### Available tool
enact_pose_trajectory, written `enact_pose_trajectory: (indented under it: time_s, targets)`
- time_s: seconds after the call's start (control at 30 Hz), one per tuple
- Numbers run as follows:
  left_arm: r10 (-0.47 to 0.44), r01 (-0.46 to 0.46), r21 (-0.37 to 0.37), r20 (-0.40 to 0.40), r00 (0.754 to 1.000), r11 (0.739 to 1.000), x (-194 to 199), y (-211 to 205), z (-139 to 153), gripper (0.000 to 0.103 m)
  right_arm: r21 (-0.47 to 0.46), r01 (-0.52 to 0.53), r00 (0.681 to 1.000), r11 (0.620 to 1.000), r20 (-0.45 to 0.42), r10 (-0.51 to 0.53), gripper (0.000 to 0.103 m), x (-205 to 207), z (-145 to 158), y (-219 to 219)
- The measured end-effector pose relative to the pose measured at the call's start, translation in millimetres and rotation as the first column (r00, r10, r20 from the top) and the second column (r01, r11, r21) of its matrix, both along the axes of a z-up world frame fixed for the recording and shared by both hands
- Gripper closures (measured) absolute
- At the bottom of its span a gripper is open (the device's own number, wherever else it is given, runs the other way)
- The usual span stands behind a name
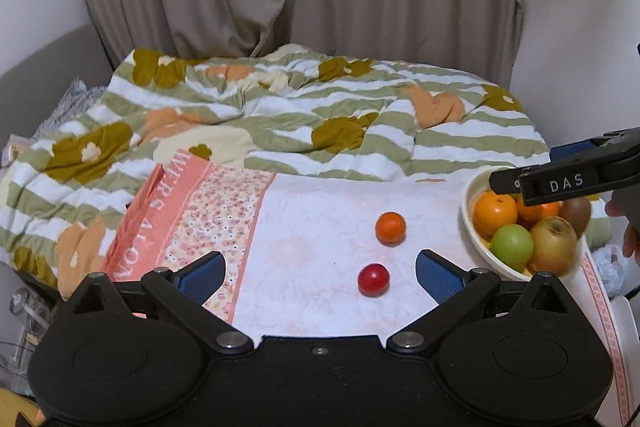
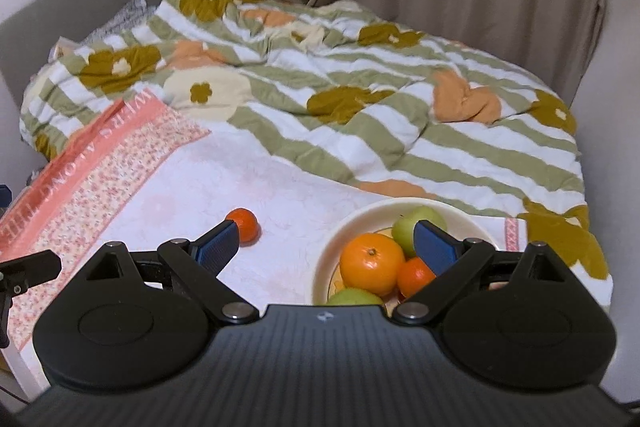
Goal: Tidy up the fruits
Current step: 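Withdraw both tools toward the last tomato and tangerine on the cloth, then grasp the last red tomato with the left tool while the right tool grasps the tangerine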
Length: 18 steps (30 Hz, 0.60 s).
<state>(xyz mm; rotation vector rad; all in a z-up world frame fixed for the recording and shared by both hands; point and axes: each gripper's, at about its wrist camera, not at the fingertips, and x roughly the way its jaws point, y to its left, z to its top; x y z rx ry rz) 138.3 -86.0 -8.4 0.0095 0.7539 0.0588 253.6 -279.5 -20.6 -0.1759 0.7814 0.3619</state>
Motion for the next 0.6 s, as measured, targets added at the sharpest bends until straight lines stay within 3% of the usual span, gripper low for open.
enact_pose_trajectory:
  time_s: [0.37,0.53,0.6]
  targets:
    - [-0.109,0.101,-0.064,-0.123,0.986,0.993,59.5,5.0,-60.5,0.002,-0.035,-0.122,0.991,0.992,-0.066,0.119,0.000,59.9,-45.7,37.4]
    - [-0.184,0.168,-0.110,-0.162,0.970,0.980,76.7,1.7,-83.4,0.021,-0.072,-0.191,0.977,0.979,-0.111,0.183,0.000,75.1,-65.5,55.9]
    - [-0.218,0.197,-0.126,-0.178,0.960,0.972,81.7,-1.5,-91.8,0.033,-0.083,-0.209,0.972,0.974,-0.131,0.197,0.000,79.1,-73.2,60.7]
